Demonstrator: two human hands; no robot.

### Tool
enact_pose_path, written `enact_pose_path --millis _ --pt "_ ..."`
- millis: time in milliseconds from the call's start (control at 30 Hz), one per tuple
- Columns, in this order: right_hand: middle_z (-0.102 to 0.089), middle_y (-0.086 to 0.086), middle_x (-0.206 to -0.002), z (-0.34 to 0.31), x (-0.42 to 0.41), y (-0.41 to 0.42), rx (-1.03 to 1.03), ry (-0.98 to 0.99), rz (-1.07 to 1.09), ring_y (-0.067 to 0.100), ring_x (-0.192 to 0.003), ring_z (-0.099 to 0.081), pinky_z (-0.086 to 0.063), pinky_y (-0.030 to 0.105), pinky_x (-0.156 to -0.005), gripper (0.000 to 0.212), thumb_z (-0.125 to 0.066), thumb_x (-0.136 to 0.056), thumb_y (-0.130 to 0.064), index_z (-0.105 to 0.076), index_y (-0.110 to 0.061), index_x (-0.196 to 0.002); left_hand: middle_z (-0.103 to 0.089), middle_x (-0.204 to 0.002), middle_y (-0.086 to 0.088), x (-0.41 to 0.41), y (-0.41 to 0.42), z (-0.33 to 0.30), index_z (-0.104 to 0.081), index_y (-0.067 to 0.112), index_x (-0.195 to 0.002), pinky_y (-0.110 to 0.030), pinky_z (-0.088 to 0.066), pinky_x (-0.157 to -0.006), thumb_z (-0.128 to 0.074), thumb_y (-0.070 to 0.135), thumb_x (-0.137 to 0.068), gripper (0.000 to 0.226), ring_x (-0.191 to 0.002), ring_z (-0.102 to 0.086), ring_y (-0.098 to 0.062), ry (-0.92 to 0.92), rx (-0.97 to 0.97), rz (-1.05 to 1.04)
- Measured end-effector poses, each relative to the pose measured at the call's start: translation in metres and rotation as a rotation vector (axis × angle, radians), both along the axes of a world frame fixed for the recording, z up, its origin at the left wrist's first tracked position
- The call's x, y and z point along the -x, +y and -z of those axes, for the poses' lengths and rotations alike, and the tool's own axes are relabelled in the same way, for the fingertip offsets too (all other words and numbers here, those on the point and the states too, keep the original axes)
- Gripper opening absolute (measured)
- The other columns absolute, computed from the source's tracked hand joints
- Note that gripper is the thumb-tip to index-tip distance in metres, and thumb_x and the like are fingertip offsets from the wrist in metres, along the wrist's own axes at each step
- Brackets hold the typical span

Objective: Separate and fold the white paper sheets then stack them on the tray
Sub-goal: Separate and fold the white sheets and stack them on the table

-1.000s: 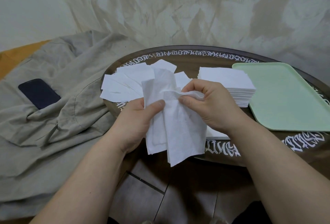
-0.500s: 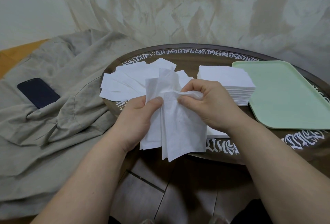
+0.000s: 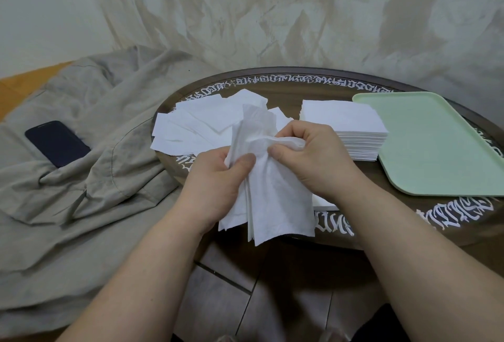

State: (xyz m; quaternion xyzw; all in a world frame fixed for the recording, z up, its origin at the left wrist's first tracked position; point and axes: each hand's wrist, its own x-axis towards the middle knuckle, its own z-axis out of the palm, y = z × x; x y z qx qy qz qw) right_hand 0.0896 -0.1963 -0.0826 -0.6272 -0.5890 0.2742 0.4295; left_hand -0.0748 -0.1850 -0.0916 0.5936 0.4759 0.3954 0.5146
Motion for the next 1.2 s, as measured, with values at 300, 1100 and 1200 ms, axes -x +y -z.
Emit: enact_pose_path --millis 300,1100,1200 --pt "-0.056 -0.004 -0.092 0.000 0.028 -0.002 -0.292 -0.371 0.047 0.012 -0.080 -0.052 -0.038 0.023 -0.072 0.025 -0.070 -0.078 -0.045 -0.061 -0.024 -0.085 -0.076 -0.089 -0.007 -0.002 0.003 -0.001 -0.072 0.009 -0.091 -0.036 -0.059 -0.078 -0.049 0.019 -0.101 0.027 -0.085 -0.073 -0.021 -0.338 0.111 -0.122" --pt "-0.068 -0.006 -0.077 0.003 0.000 -0.005 -0.249 0.241 0.332 0.010 -0.072 -0.058 -0.050 0.031 -0.072 0.024 -0.063 -0.089 -0.016 -0.069 -0.032 -0.073 -0.059 -0.130 -0.003 0.031 0.031 0.046 -0.049 0.016 -0.135 -0.043 -0.047 -0.099 -0.068 0.028 -0.077 0.063 -0.120 -0.055 -0.028 0.328 0.140 -0.341" --pt "-0.055 -0.009 -0.074 0.008 0.005 -0.005 -0.384 -0.036 0.330 0.007 -0.069 -0.049 -0.037 0.011 -0.066 0.018 -0.063 -0.087 -0.015 -0.073 -0.028 -0.079 -0.029 -0.157 -0.006 0.028 0.027 0.037 -0.029 0.017 -0.152 -0.038 -0.025 -0.115 -0.071 0.034 -0.085 0.081 -0.146 -0.024 -0.024 0.600 -0.053 -0.397"
